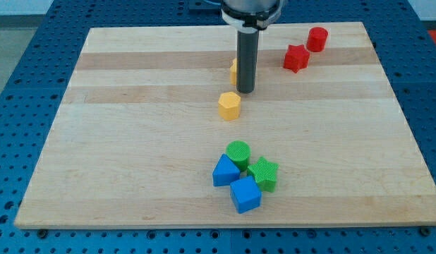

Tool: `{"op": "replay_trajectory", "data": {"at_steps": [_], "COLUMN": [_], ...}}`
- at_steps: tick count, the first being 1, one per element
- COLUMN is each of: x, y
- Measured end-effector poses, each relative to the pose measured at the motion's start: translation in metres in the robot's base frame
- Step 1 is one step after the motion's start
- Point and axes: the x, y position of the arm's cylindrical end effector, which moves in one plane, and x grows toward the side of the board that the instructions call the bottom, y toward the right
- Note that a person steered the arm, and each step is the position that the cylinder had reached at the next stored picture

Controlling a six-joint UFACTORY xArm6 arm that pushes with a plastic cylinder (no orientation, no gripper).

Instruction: Slide the yellow heart to the top right of the hexagon

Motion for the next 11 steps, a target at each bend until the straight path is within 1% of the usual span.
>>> {"op": "replay_trajectory", "data": {"at_steps": [1, 2, 3, 4, 5, 6, 7, 8, 9, 10, 11], "x": [0.055, 0.092, 0.067, 0.041, -0.004, -0.068, -0.094, -0.073, -0.051, -0.051, -0.074], "y": [0.027, -0.034, -0.086, -0.1, -0.142, -0.142, -0.085, -0.059, -0.068, -0.029, -0.009]}}
